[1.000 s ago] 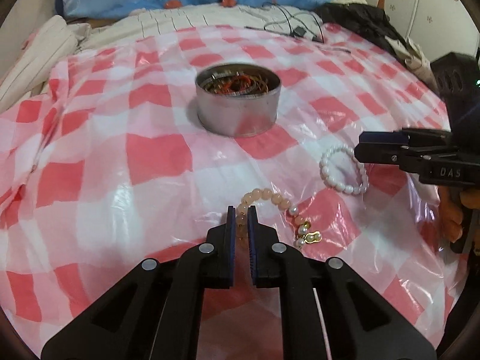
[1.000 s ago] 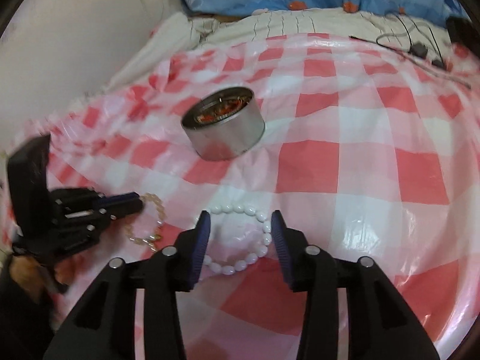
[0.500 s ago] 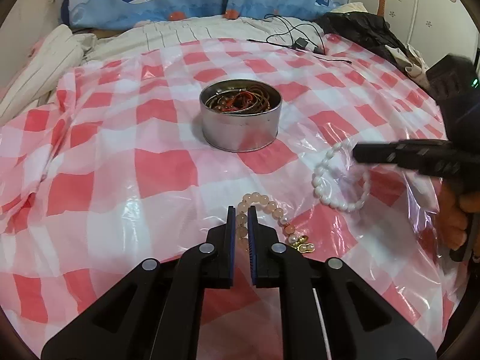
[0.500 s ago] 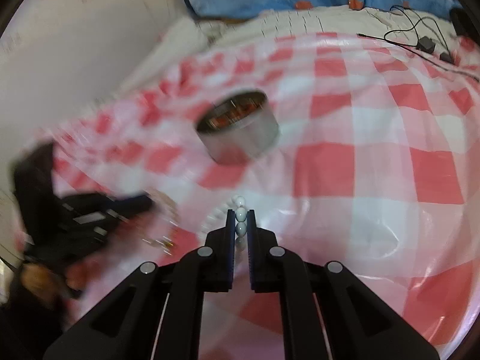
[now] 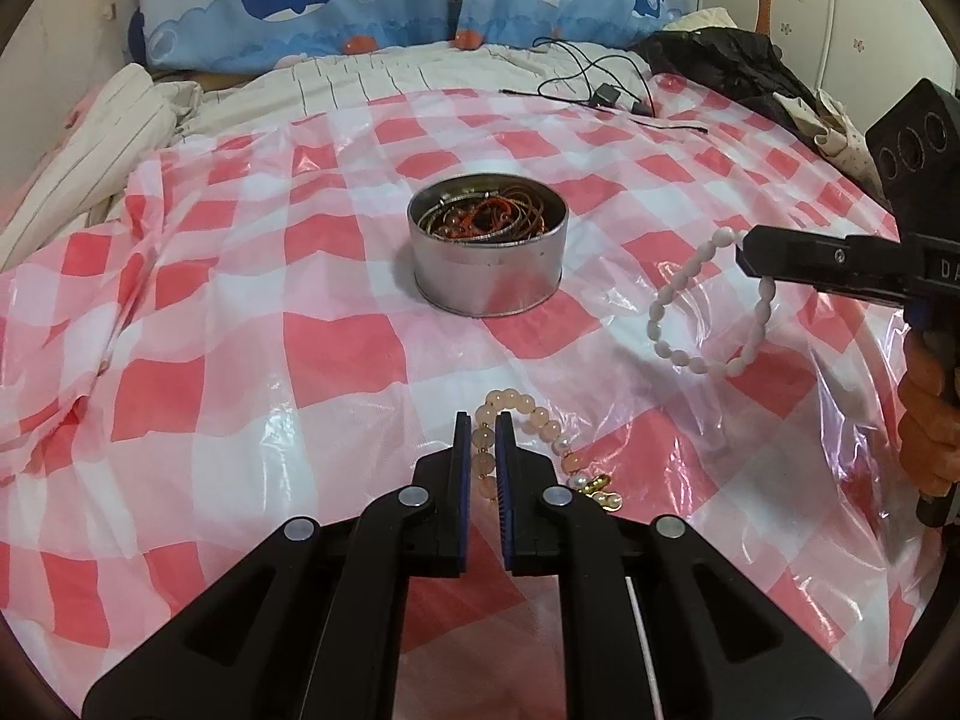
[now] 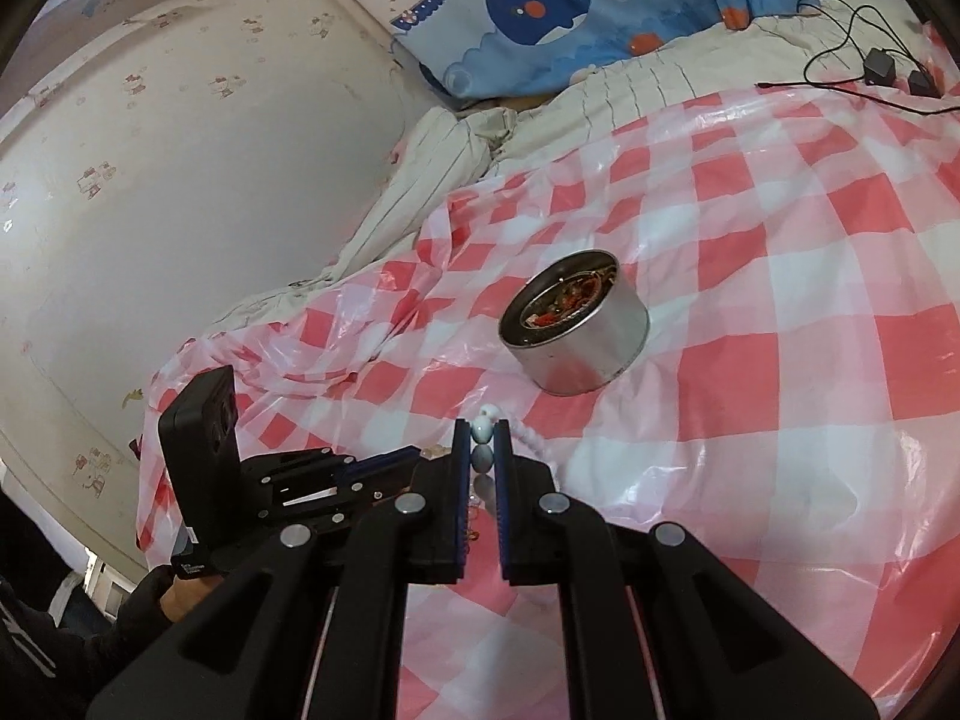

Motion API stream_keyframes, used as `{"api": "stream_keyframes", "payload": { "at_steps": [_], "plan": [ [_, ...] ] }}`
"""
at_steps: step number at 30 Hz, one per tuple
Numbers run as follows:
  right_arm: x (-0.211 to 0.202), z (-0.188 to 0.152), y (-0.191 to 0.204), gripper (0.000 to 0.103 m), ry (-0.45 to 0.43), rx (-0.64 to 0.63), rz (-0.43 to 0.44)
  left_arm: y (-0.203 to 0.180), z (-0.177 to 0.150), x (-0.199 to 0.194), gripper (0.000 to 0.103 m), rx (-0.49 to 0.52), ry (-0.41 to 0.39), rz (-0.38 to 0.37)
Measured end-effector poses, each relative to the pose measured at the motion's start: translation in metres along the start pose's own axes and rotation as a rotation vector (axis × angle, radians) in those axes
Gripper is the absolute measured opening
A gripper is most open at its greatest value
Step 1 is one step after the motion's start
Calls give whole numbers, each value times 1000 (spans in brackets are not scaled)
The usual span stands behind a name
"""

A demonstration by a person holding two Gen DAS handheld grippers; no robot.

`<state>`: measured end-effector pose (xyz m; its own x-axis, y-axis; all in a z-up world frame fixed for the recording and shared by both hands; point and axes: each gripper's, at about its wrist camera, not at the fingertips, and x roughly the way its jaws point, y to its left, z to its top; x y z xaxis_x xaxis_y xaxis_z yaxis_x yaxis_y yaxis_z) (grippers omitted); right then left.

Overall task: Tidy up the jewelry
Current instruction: 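Lift the pearl bracelet with the right tool while the left tool grasps the peach bead bracelet, then carry the peach bracelet with the left tool while the right tool carries the pearl bracelet to the tin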

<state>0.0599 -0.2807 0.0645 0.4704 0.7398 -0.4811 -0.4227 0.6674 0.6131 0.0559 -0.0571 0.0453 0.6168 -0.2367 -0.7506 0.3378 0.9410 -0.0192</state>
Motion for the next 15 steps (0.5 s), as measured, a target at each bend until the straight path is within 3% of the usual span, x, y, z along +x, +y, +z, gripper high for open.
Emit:
{"api": "stream_keyframes", "payload": {
  "at_steps": [15],
  "plan": [
    [-2, 5, 1, 8, -40, 4, 32, 4, 16, -21, 7, -48, -62, -75]
  ]
}}
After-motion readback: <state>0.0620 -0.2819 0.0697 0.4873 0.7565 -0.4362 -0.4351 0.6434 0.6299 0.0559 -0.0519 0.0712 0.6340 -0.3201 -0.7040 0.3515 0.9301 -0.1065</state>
